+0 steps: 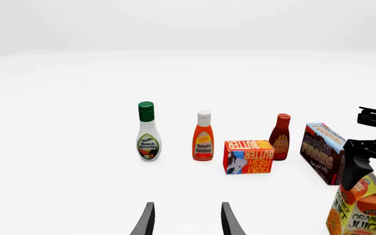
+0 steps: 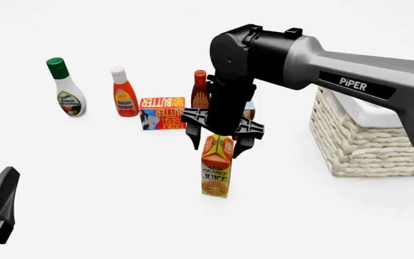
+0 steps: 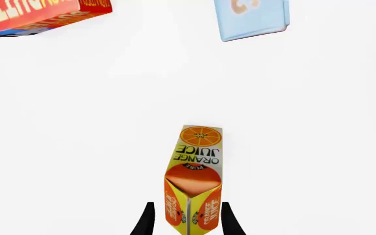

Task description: Pick the orange juice and place it in the basket.

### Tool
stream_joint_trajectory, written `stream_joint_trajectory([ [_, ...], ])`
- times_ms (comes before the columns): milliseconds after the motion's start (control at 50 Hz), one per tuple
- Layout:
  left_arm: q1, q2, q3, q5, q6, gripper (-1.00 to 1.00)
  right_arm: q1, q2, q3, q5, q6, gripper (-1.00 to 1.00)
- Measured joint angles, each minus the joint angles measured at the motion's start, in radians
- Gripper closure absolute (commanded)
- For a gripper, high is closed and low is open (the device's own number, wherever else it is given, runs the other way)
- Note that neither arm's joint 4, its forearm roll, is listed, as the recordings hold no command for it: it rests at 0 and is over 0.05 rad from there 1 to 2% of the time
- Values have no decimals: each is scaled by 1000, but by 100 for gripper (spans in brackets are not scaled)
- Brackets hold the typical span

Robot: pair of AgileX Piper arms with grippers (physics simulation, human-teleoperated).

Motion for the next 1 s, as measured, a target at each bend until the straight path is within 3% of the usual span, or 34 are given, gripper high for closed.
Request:
stream_joint_trajectory([
  [1000, 0, 0, 0, 0, 0, -100, -13, 27, 47, -41, -13, -100],
])
